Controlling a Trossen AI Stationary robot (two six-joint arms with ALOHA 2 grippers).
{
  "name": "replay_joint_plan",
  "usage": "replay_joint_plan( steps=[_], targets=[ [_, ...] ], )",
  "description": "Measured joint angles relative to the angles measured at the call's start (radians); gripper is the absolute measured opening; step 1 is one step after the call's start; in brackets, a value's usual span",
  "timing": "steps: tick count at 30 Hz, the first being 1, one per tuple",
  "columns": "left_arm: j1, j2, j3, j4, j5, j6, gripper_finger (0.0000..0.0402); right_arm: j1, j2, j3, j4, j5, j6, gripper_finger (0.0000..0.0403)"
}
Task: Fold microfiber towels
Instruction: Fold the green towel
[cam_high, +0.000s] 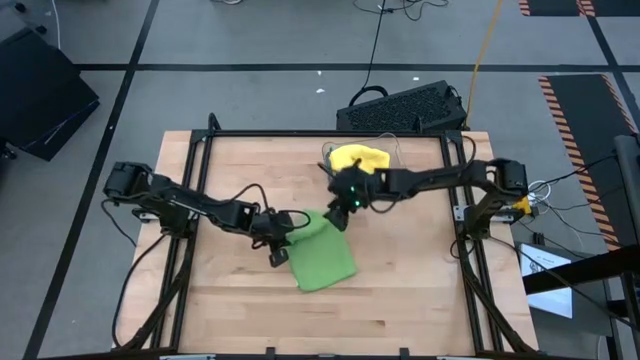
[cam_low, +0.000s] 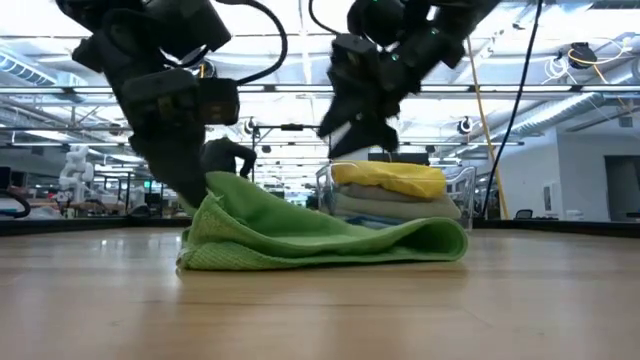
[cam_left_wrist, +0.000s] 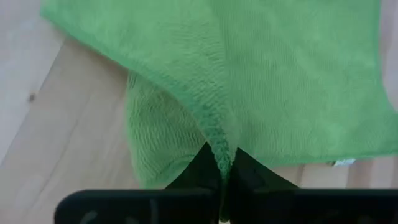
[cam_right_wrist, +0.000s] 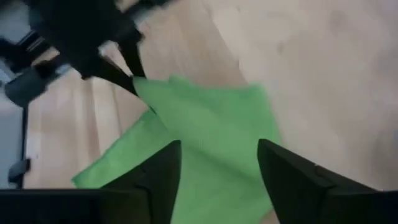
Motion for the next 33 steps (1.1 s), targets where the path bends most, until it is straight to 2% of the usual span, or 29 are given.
replay_joint_plan(
  steps=[5, 9, 15, 20, 28, 33],
  targets=[
    [-0.014, 0.032, -0.001, 0.038, 0.004, 0.009, 0.0012, -0.051, 0.043, 0.074, -0.018, -0.011, -0.177, 0.0226],
    [-0.026, 0.048, -0.002, 0.023, 0.007, 0.015, 0.0005, -0.098, 0.104, 0.137, -0.020, -0.086, -0.277, 0.0224],
    [-0.039, 0.065, 0.000, 0.041, 0.003, 0.010, 0.0010, -0.135, 0.223, 0.305, -0.103, -0.190, -0.434, 0.0218],
    [-0.039, 0.065, 0.001, 0.035, 0.003, -0.027, 0.0009, -0.150, 0.329, 0.372, -0.132, -0.232, -0.513, 0.0217],
    [-0.051, 0.064, 0.001, 0.035, 0.003, -0.040, 0.0005, -0.129, 0.451, 0.471, -0.173, -0.212, -0.618, 0.0217],
    [-0.051, 0.064, 0.001, 0.034, 0.003, -0.044, 0.0012, -0.113, 0.455, 0.517, -0.310, -0.046, -0.707, 0.0217]
  ],
)
